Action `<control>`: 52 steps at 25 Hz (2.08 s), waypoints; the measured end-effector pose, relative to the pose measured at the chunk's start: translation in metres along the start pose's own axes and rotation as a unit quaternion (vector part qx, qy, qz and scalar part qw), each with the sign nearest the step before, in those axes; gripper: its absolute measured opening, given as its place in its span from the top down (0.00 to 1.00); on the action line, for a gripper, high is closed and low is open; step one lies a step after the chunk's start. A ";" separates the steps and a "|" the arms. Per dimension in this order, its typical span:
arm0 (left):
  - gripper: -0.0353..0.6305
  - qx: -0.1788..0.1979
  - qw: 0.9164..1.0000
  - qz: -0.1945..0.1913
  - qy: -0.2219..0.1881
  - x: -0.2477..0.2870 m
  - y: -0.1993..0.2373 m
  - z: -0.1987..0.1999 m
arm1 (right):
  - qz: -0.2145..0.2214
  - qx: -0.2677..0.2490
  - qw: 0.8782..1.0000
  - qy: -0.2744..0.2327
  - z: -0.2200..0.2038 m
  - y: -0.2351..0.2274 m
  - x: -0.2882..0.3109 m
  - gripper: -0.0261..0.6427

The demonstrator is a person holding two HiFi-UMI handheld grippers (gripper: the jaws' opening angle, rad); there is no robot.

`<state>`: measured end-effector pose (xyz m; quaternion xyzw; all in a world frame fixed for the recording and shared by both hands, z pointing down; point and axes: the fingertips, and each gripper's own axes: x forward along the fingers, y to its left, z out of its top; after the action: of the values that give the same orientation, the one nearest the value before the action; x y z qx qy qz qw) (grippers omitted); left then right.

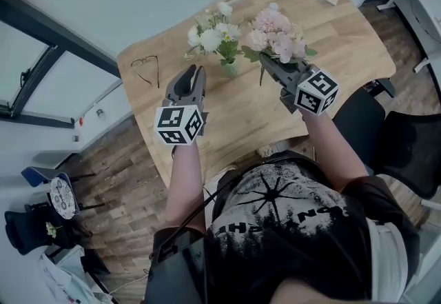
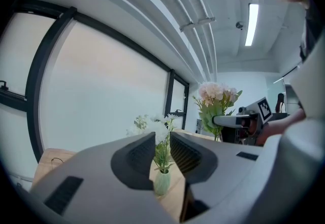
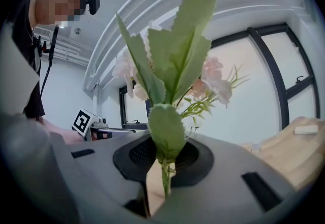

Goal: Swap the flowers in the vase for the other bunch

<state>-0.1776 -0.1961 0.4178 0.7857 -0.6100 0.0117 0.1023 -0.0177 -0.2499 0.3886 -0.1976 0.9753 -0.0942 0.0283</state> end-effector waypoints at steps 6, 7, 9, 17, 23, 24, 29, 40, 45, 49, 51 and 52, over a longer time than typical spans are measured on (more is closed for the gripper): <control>0.64 0.053 0.998 0.020 0.021 0.021 0.002 0.008 | 0.005 0.006 1.000 -0.001 0.002 -0.012 0.001 0.89; 0.62 0.062 0.997 0.024 0.026 0.025 0.003 0.010 | 0.005 0.007 1.000 -0.001 0.001 -0.014 0.000 0.89; 0.58 0.080 0.996 0.034 0.036 0.033 0.005 0.011 | 0.005 0.011 1.000 -0.002 0.001 -0.018 -0.001 0.89; 0.47 0.145 0.983 0.055 0.097 0.066 0.008 0.001 | 0.004 0.025 1.000 -0.005 0.003 -0.036 -0.007 0.89; 0.47 0.200 0.968 0.072 0.134 0.083 0.013 -0.003 | 0.008 0.031 0.999 -0.002 -0.001 -0.046 -0.010 0.89; 0.47 0.210 0.965 0.075 0.141 0.085 0.015 -0.004 | 0.009 0.032 0.999 -0.001 -0.001 -0.047 -0.009 0.89; 0.47 0.253 0.950 0.072 0.171 0.094 0.015 -0.008 | 0.011 0.038 0.999 0.001 -0.004 -0.057 -0.007 0.89; 0.47 0.301 0.930 0.066 0.203 0.113 0.019 -0.018 | 0.012 0.048 0.999 0.005 -0.009 -0.070 -0.003 0.89; 0.48 0.299 0.930 0.061 0.207 0.116 0.022 -0.019 | 0.010 0.053 0.999 0.008 -0.010 -0.075 0.002 0.89; 0.54 0.296 0.932 0.065 0.198 0.118 0.022 -0.017 | 0.009 0.054 0.998 0.009 -0.011 -0.079 0.003 0.89; 0.62 0.297 0.933 0.071 0.190 0.117 0.022 -0.014 | 0.009 0.054 0.998 0.009 -0.012 -0.081 0.003 0.89; 0.65 0.298 0.933 0.074 0.186 0.116 0.022 -0.013 | 0.009 0.054 0.998 0.009 -0.012 -0.081 0.003 0.89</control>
<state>-0.1672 -0.3097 0.4505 0.7168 -0.6047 0.3464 -0.0255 0.0091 -0.3226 0.4166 -0.1858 0.9708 -0.1488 0.0308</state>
